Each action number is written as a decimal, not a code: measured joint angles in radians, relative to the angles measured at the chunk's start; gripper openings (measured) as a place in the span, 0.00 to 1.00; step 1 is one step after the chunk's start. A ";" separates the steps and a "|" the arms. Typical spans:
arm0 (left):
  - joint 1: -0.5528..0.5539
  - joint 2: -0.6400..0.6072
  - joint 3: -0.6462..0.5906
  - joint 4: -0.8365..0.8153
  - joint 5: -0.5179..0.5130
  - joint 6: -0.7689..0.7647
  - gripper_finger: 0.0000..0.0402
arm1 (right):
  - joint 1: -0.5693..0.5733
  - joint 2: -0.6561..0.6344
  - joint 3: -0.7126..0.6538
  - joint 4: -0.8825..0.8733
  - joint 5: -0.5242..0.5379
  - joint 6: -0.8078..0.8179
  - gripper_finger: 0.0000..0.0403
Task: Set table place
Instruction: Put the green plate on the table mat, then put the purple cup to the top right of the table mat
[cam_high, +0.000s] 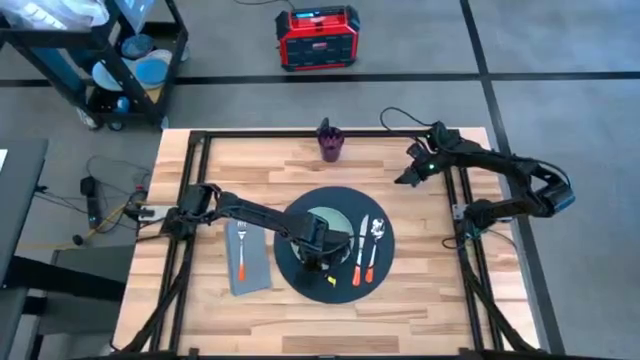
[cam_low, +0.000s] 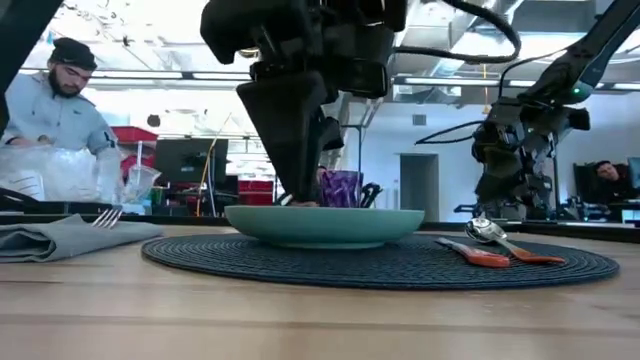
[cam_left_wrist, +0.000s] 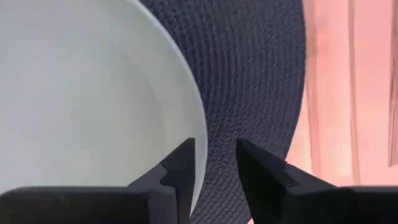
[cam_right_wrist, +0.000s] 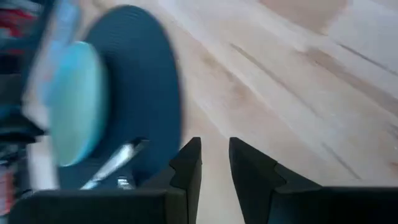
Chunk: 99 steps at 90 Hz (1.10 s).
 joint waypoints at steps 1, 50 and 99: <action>0.001 0.000 0.003 -0.008 0.000 0.000 0.26 | 0.000 0.000 0.004 0.000 -0.015 0.007 0.18; 0.234 -0.311 0.311 -0.129 -0.416 0.101 0.26 | 0.142 0.036 1.011 0.066 0.467 0.108 0.18; 0.549 -1.154 -0.637 0.445 -0.337 -0.134 0.26 | 0.139 0.798 1.709 -0.767 0.390 -0.090 0.18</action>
